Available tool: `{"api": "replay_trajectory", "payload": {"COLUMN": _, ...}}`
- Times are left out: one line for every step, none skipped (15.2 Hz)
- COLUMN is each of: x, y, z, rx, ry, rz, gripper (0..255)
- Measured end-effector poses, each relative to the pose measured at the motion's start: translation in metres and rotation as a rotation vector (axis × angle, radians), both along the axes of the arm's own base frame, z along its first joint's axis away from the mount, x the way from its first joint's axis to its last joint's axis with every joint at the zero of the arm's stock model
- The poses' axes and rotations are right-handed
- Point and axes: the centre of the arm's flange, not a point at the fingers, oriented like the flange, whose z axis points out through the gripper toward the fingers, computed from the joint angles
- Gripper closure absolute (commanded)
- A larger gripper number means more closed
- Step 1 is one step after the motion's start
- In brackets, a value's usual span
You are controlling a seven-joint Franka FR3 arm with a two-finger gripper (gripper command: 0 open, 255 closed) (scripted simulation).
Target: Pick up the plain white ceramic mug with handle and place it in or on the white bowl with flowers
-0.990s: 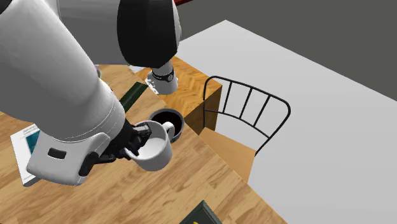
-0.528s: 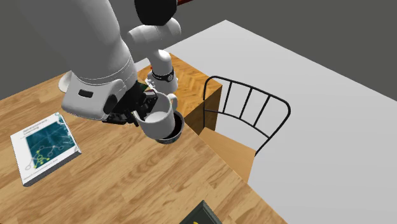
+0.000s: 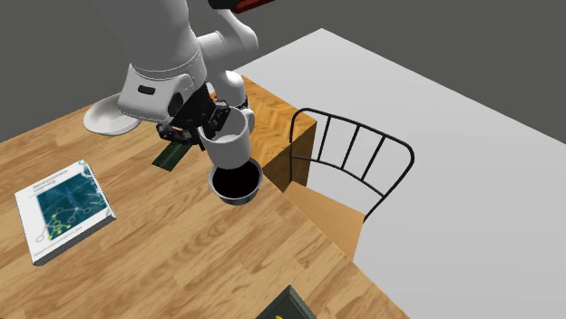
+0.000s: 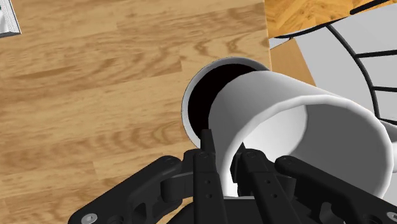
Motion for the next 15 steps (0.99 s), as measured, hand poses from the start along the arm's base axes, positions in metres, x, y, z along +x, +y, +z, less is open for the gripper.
{"api": "replay_trajectory", "payload": {"x": 0.0, "y": 0.0, "z": -0.005, "rx": 0.0, "ry": 0.0, "rz": 0.0, "gripper": 255}}
{"api": "replay_trajectory", "payload": {"x": 0.0, "y": 0.001, "z": -0.009, "rx": 0.0, "ry": 0.0, "rz": 0.0, "gripper": 255}}
{"api": "replay_trajectory", "payload": {"x": 0.001, "y": 0.002, "z": -0.015, "rx": 0.0, "ry": 0.0, "rz": 0.0, "gripper": 255}}
{"api": "replay_trajectory", "payload": {"x": 0.0, "y": 0.002, "z": -0.019, "rx": 0.0, "ry": 0.0, "rz": 0.0, "gripper": 255}}
{"api": "replay_trajectory", "payload": {"x": 0.0, "y": 0.001, "z": -0.025, "rx": 0.0, "ry": 0.0, "rz": 0.0, "gripper": 255}}
{"api": "replay_trajectory", "payload": {"x": 0.0, "y": 0.0, "z": -0.03, "rx": 0.0, "ry": 0.0, "rz": 0.0, "gripper": 255}}
{"api": "replay_trajectory", "payload": {"x": 0.0, "y": 0.0, "z": -0.036, "rx": 0.0, "ry": 0.0, "rz": 0.0, "gripper": 255}}
{"api": "replay_trajectory", "payload": {"x": 0.0, "y": 0.0, "z": -0.041, "rx": 0.0, "ry": 0.0, "rz": 0.0, "gripper": 255}}
{"api": "replay_trajectory", "payload": {"x": 0.001, "y": 0.0, "z": -0.046, "rx": 0.0, "ry": 0.0, "rz": 0.0, "gripper": 255}}
{"api": "replay_trajectory", "payload": {"x": 0.001, "y": 0.001, "z": -0.052, "rx": 0.0, "ry": 0.0, "rz": 0.0, "gripper": 255}}
{"api": "replay_trajectory", "payload": {"x": 0.001, "y": 0.001, "z": -0.058, "rx": 0.0, "ry": 0.0, "rz": 0.0, "gripper": 255}}
{"api": "replay_trajectory", "payload": {"x": 0.0, "y": 0.001, "z": -0.063, "rx": 0.0, "ry": 0.0, "rz": 0.0, "gripper": 255}}
{"api": "replay_trajectory", "payload": {"x": 0.001, "y": 0.001, "z": -0.068, "rx": 0.0, "ry": 0.0, "rz": 0.0, "gripper": 255}}
{"api": "replay_trajectory", "payload": {"x": 0.0, "y": 0.001, "z": -0.074, "rx": 0.0, "ry": 0.0, "rz": 0.0, "gripper": 255}}
{"api": "replay_trajectory", "payload": {"x": 0.0, "y": 0.001, "z": -0.077, "rx": 0.0, "ry": 0.001, "rz": 0.0, "gripper": 255}}
